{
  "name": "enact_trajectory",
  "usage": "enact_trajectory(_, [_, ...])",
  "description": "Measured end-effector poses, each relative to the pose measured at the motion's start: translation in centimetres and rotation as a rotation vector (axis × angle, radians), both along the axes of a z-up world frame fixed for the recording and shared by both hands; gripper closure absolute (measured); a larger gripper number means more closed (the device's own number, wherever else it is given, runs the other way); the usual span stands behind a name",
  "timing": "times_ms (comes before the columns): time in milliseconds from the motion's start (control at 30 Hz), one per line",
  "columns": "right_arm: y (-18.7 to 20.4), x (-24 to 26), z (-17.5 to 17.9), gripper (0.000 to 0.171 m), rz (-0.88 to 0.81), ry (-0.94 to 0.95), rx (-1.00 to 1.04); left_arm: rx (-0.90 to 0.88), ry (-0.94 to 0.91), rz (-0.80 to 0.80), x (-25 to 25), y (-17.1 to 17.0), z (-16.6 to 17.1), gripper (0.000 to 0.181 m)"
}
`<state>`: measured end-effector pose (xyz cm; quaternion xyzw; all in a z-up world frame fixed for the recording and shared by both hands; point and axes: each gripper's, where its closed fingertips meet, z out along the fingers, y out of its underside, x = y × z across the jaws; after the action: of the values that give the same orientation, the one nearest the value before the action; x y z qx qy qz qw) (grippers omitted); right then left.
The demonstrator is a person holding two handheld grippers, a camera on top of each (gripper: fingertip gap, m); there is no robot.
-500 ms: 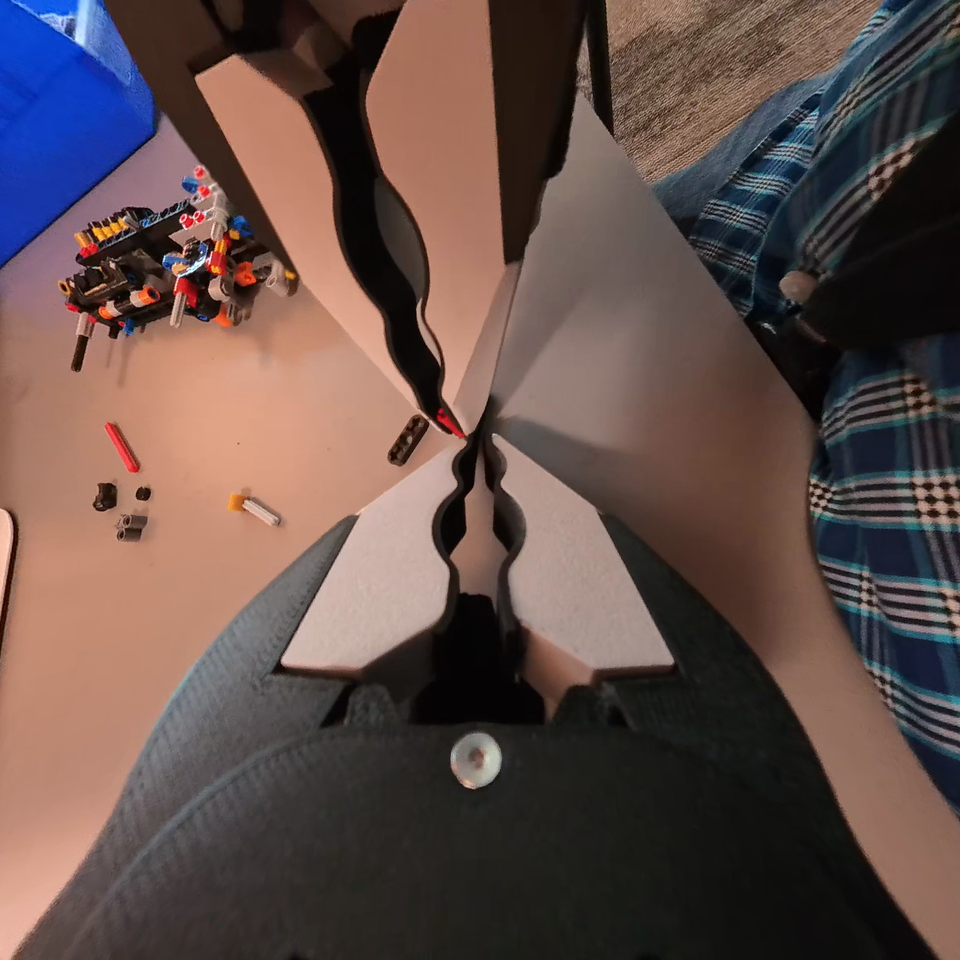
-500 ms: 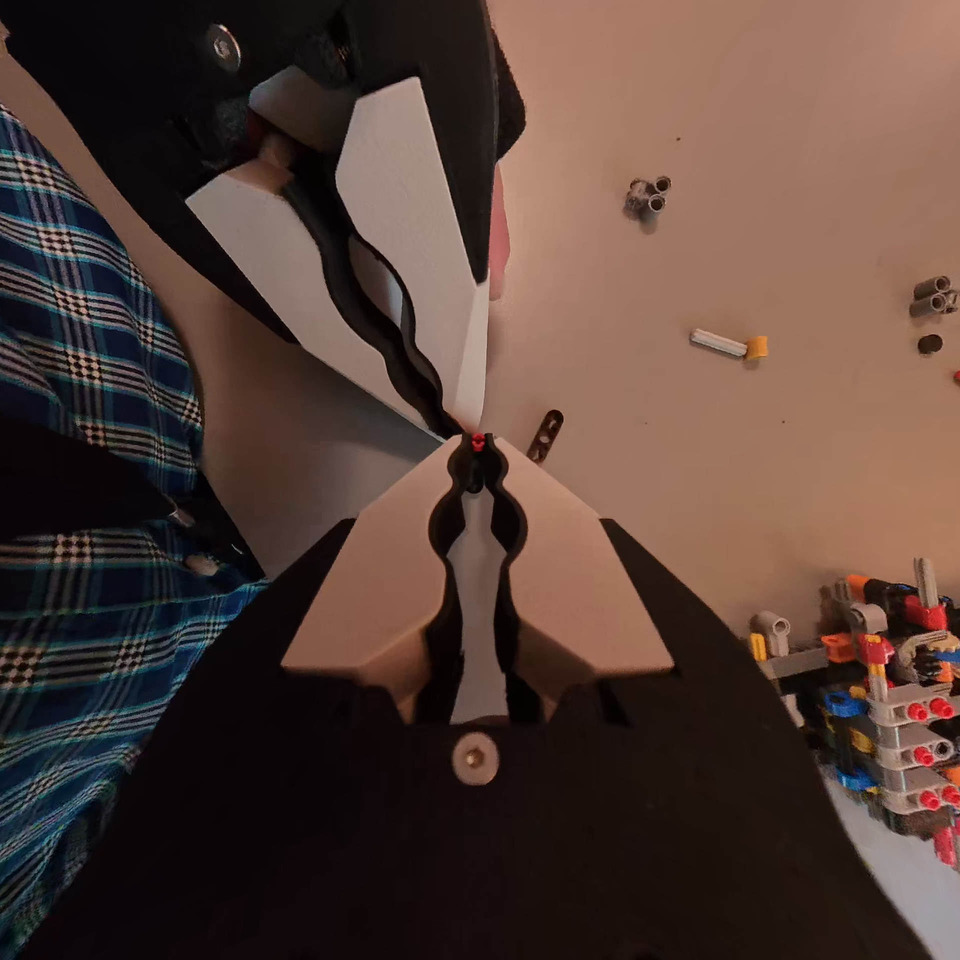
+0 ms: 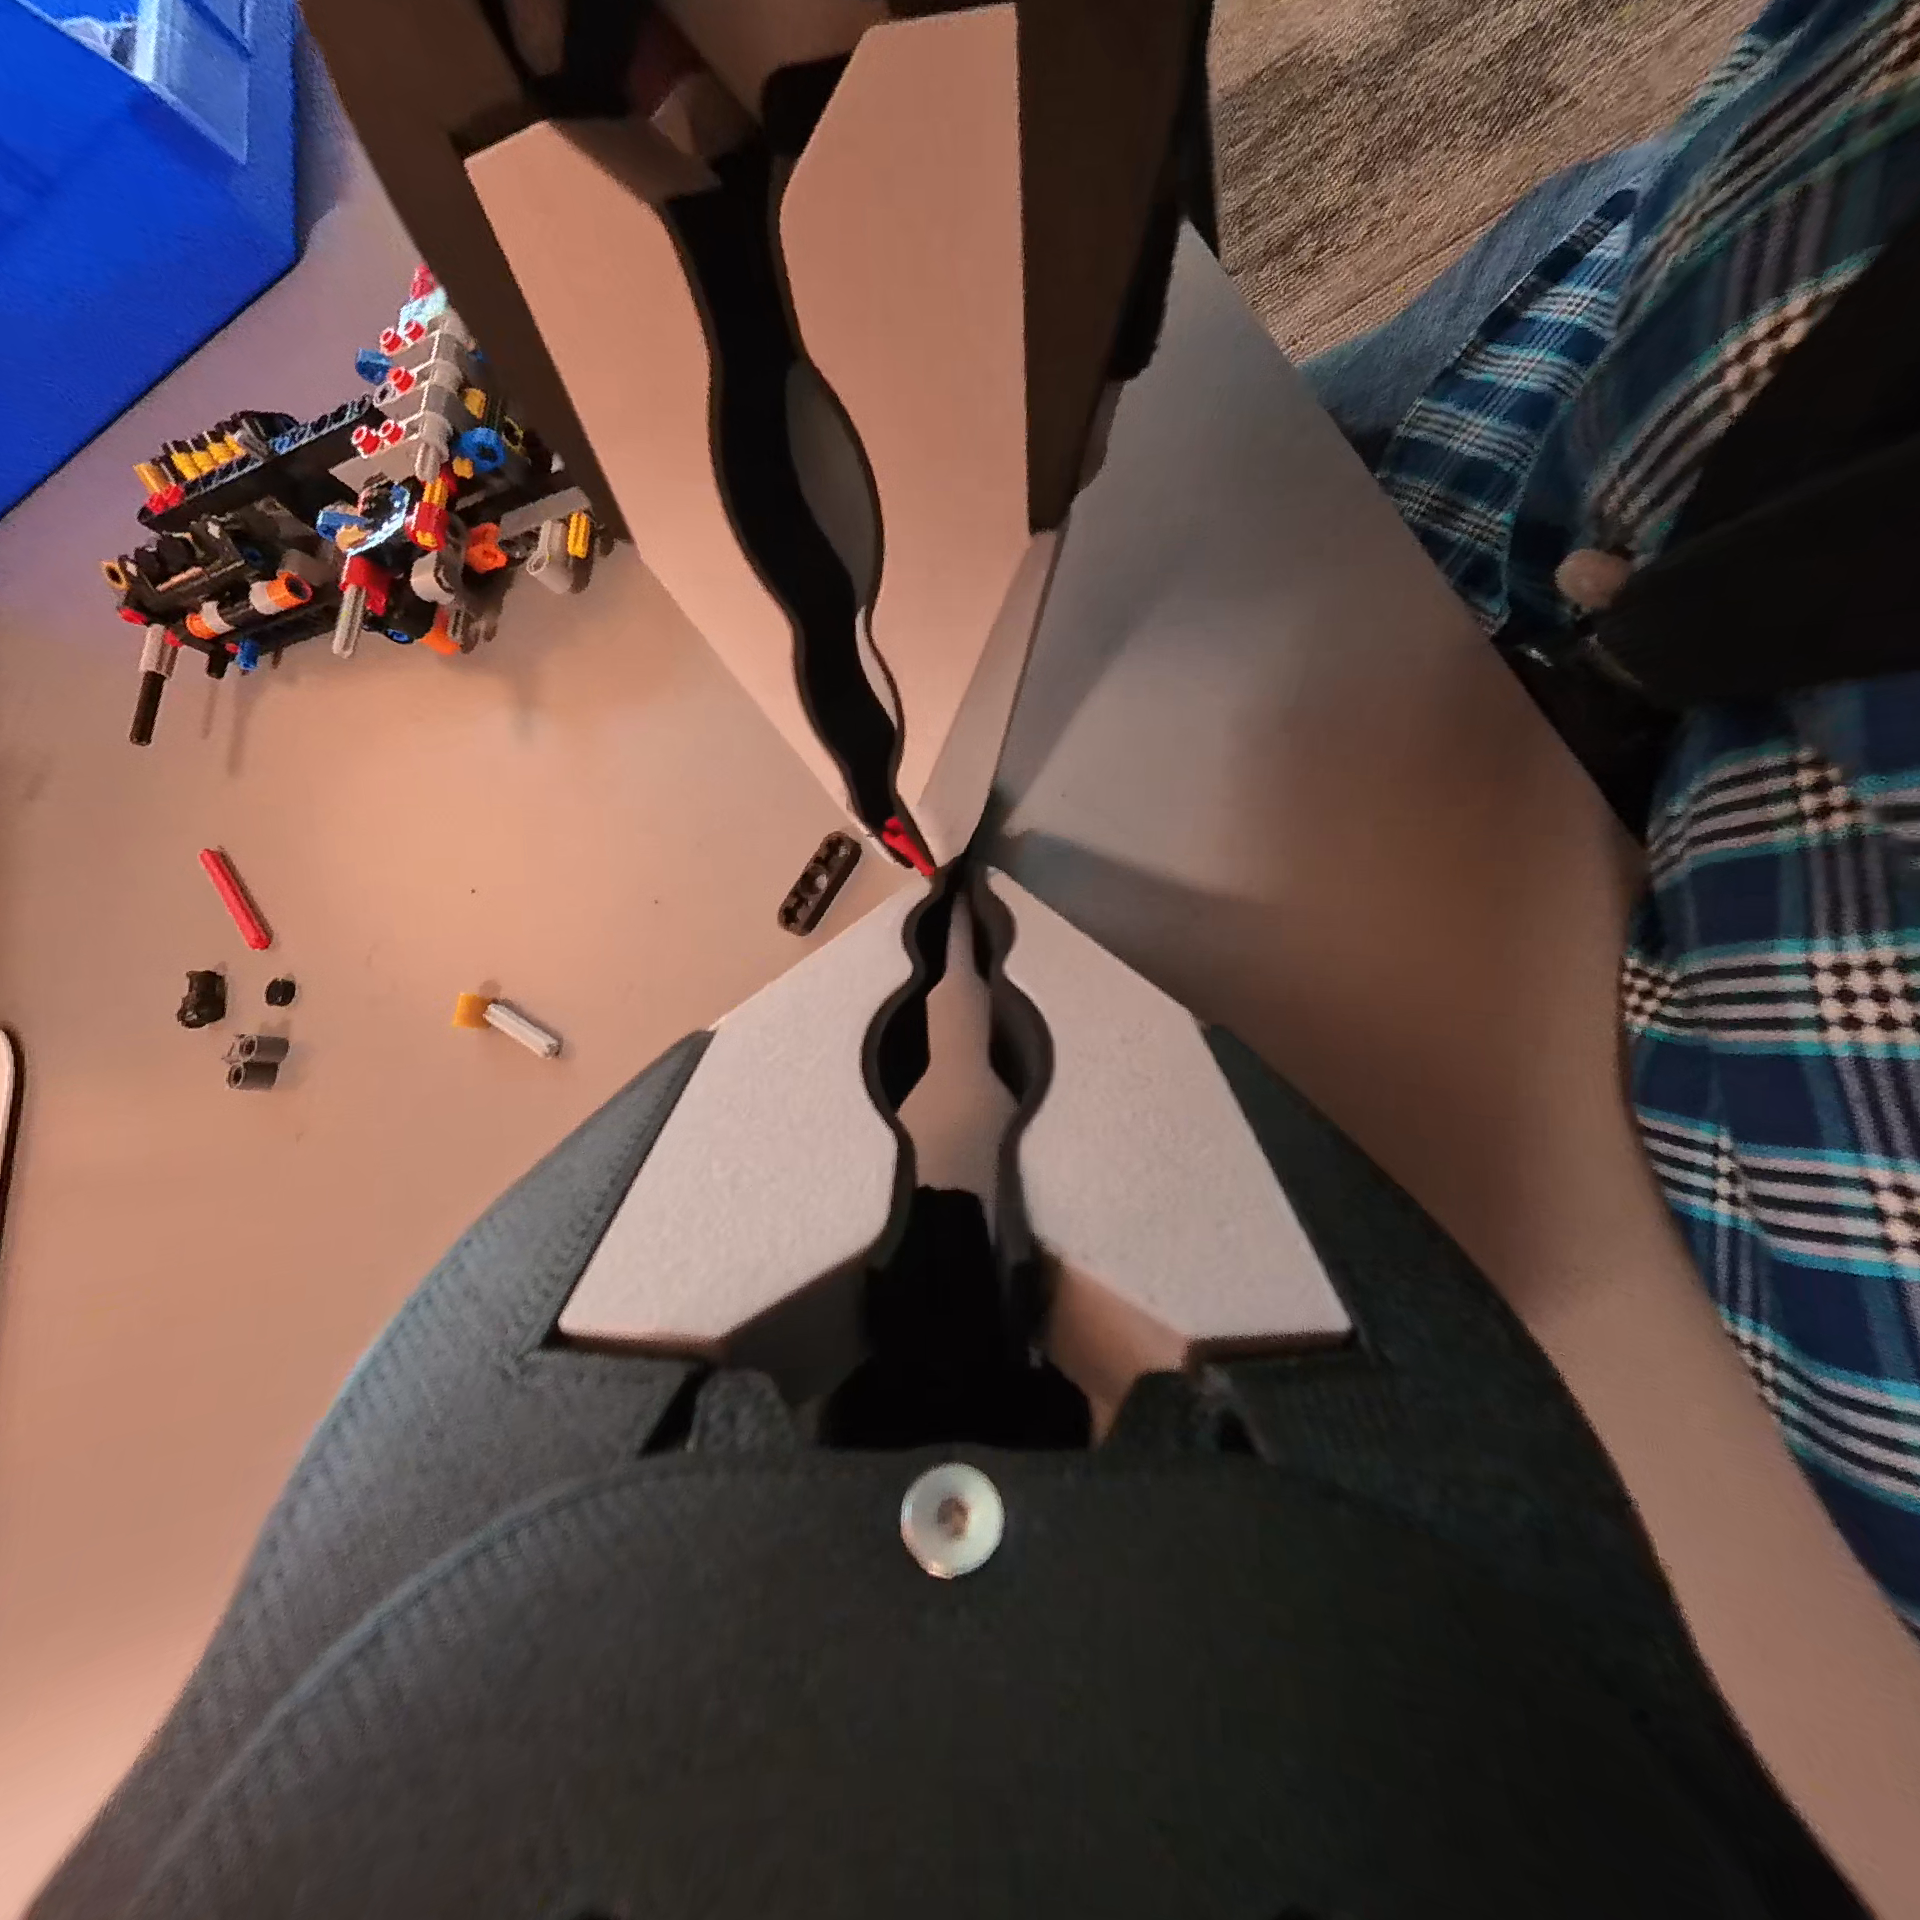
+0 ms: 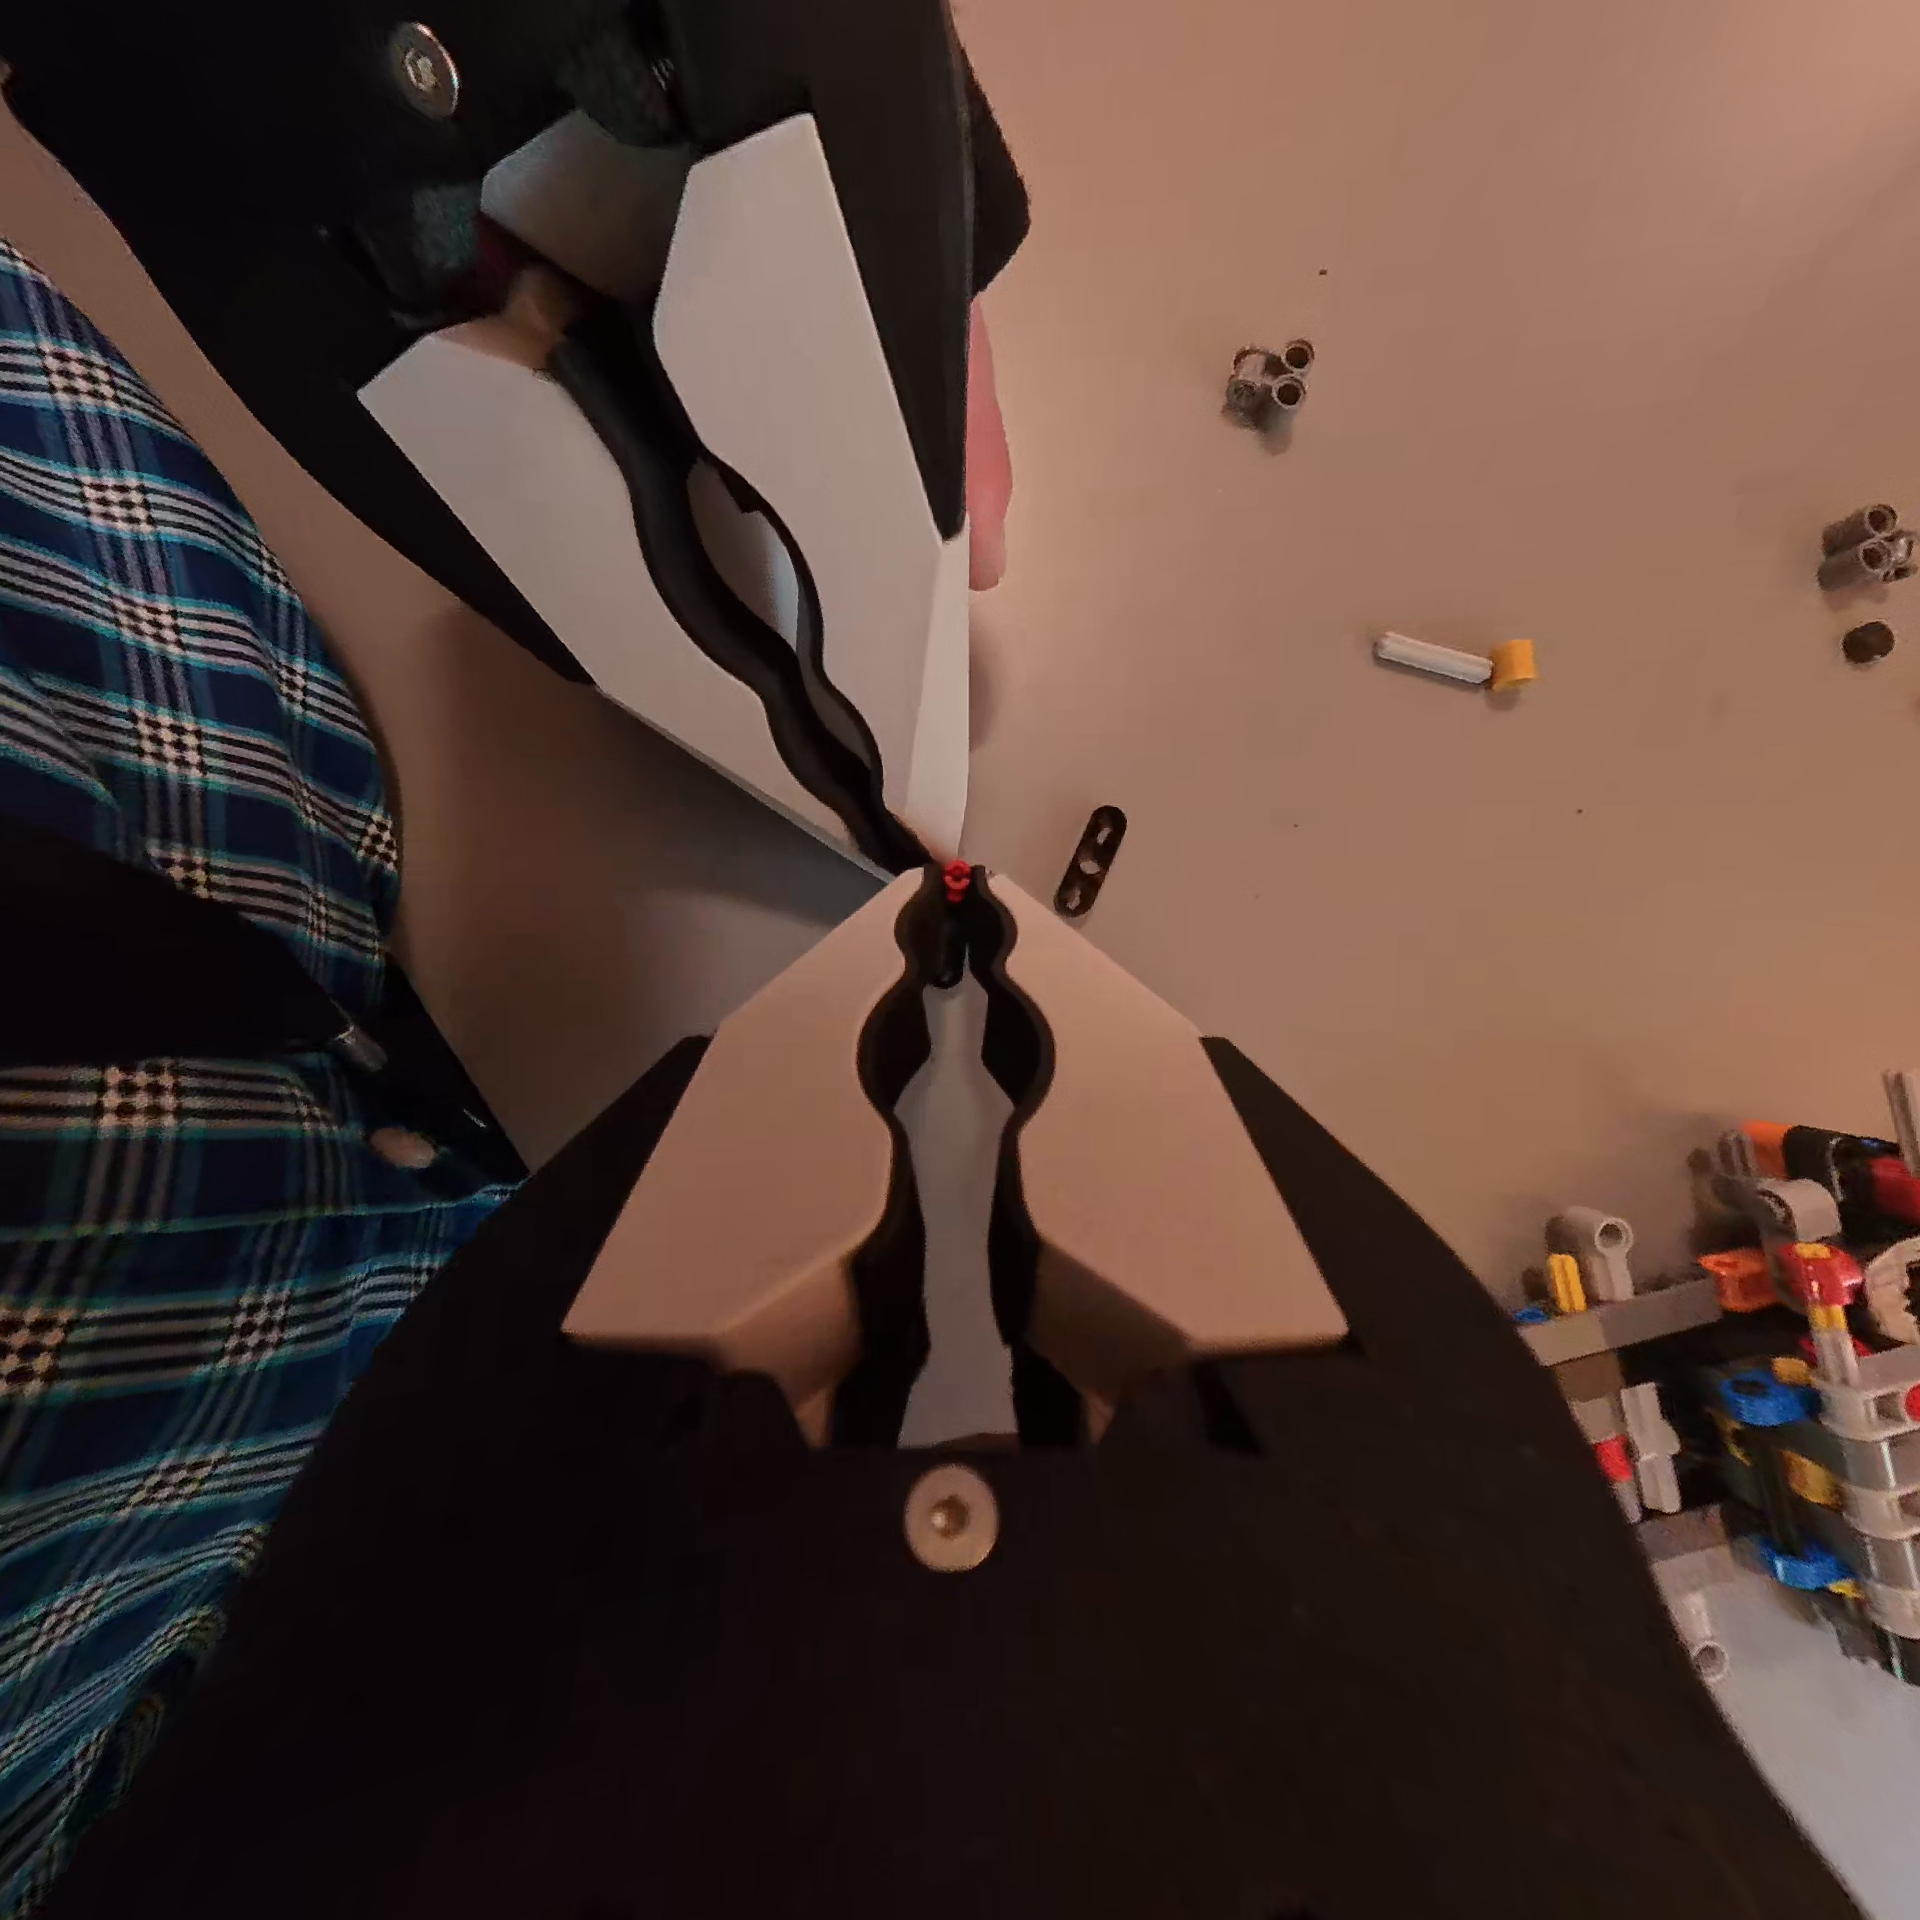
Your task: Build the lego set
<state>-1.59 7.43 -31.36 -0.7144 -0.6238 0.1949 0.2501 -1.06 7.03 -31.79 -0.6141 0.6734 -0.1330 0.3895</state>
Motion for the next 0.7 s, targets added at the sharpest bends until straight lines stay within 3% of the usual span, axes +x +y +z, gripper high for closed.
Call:
enact_trajectory(33, [0.0,0.0,0.1,0.170,-0.008,0.017,-0.015,0.006,-0.017,0.015,-0.1,0.4,0.3,0.165])
enact_trajectory(267, [2.6,0.0,2.2,0.170,-0.145,0.144,-0.003,-0.013,-0.033,0.095,-1.3,2.3,0.8,0.154])
enact_trajectory(700, [3.3,-0.5,0.6,0.170,-0.226,0.073,-0.024,-0.068,-0.036,0.151,-0.7,3.1,0.2,0.162])
